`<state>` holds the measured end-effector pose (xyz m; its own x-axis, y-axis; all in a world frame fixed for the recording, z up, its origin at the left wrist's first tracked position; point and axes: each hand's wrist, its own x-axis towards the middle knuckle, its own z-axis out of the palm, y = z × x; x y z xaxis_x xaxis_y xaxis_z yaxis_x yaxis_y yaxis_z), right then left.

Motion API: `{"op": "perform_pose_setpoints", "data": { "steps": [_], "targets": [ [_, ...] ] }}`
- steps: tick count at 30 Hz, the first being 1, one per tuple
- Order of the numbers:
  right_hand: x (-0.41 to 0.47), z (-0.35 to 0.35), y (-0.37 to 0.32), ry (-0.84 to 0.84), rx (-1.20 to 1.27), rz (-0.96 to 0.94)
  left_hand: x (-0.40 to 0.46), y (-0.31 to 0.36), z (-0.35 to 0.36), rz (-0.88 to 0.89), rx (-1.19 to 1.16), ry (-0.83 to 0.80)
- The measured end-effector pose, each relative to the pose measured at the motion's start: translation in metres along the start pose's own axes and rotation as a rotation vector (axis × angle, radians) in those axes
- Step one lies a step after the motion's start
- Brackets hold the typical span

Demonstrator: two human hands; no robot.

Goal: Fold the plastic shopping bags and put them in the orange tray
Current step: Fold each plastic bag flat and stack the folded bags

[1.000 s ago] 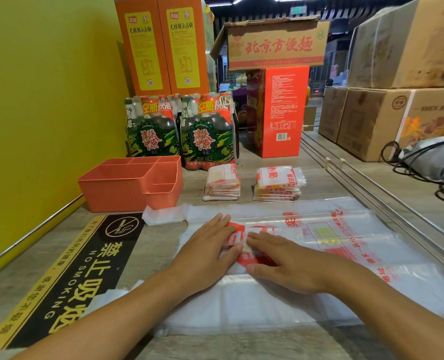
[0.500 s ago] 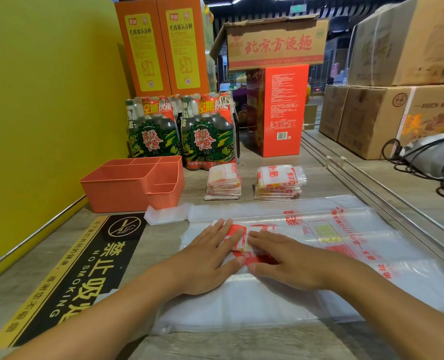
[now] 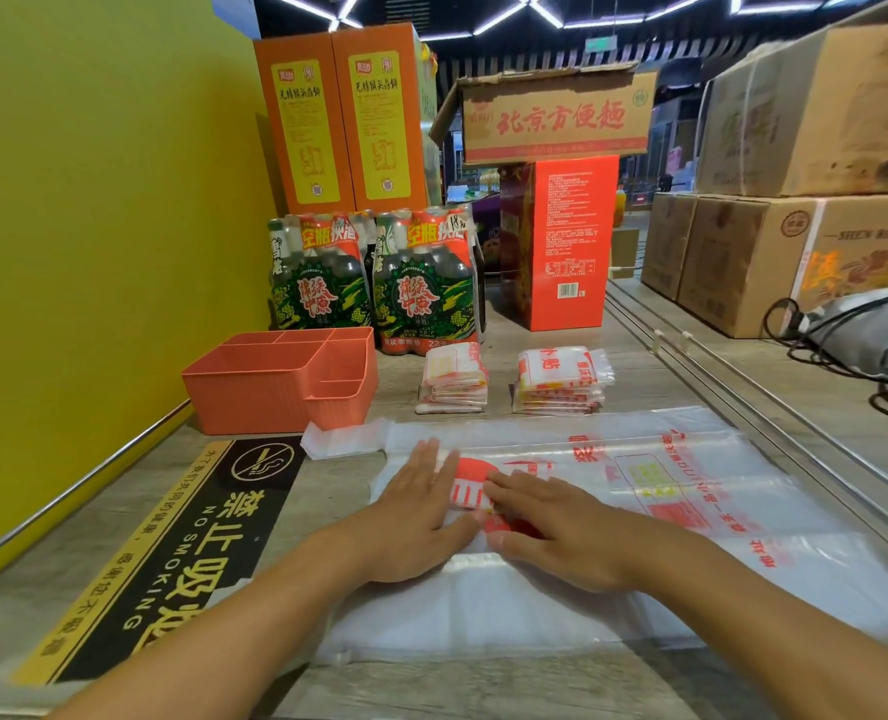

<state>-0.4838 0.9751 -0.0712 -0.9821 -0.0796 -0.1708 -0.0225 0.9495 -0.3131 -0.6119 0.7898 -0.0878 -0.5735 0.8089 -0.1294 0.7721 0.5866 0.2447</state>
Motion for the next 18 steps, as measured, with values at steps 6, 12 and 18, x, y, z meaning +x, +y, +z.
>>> {"op": "perform_pose_setpoints", "data": {
  "steps": [6,12,18],
  "targets": [
    [-0.004,-0.003,-0.003,-0.012,-0.002,0.014,0.001,-0.005,-0.004,-0.078,-0.341,0.265],
    [-0.007,-0.006,-0.006,0.008,0.04,0.006,0.013,0.009,-0.008,-0.179,-1.25,0.388],
    [0.0,-0.004,-0.009,0.016,0.062,-0.013,0.02,0.021,0.006,-0.225,-1.24,0.512]
  ]
}}
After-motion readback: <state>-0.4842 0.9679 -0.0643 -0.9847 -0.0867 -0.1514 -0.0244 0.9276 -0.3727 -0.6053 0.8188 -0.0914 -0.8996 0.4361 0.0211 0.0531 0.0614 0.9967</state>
